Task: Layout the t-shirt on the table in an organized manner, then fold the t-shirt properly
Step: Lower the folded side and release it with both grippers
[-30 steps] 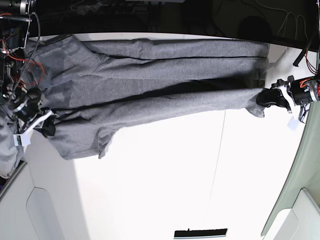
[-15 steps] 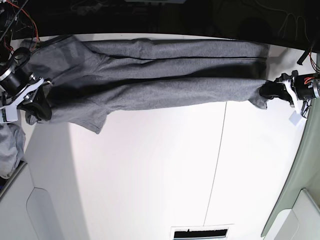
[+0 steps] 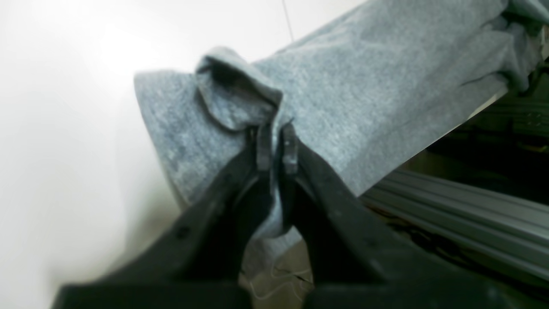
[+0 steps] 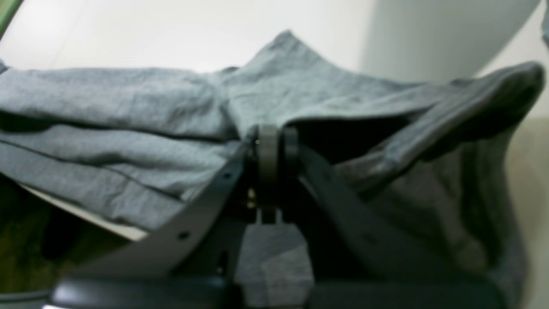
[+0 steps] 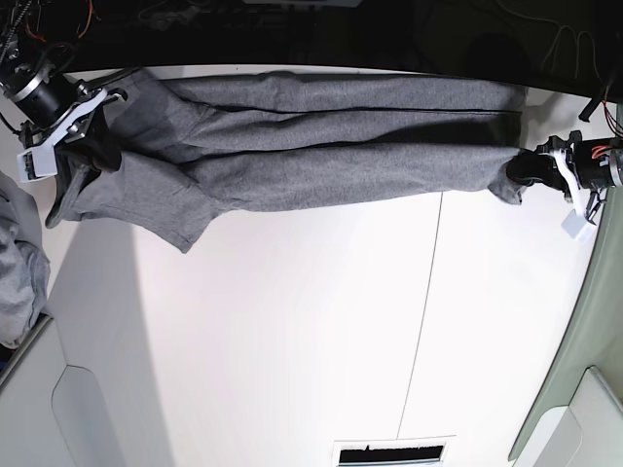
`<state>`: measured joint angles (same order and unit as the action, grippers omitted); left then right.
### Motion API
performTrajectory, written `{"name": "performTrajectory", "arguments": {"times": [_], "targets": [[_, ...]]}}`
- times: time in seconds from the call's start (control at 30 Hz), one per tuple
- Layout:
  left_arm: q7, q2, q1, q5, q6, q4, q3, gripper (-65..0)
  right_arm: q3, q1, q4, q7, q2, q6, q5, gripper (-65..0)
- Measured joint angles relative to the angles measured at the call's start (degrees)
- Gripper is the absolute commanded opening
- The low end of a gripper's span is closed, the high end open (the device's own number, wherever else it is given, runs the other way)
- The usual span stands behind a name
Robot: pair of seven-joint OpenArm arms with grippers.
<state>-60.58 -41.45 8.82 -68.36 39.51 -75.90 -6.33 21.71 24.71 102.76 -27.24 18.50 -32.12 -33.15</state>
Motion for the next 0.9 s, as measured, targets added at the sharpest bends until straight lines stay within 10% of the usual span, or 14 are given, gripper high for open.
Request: {"name": "performTrajectory", "arguments": {"times": [0.3, 0.47, 0.9], "targets": [[0.59, 0.04, 1.38, 0.24, -0.02, 0.0, 0.0, -62.5, 0.04, 1.2, -0.02, 0.0, -3.45, 0.02, 0.57, -65.0], [0.96, 0.02, 1.36, 0.26, -0.02, 0.0, 0.0, -48.2, 0.04, 1.64, -0.02, -7.39, -4.26, 0.17, 0.55, -37.1], [0.98, 0.33, 1.53, -0.04, -0.02, 0.0, -5.01, -38.0, 6.51, 2.58, 9.11, -14.58, -9.11, -0.42, -10.51, -37.2]]}}
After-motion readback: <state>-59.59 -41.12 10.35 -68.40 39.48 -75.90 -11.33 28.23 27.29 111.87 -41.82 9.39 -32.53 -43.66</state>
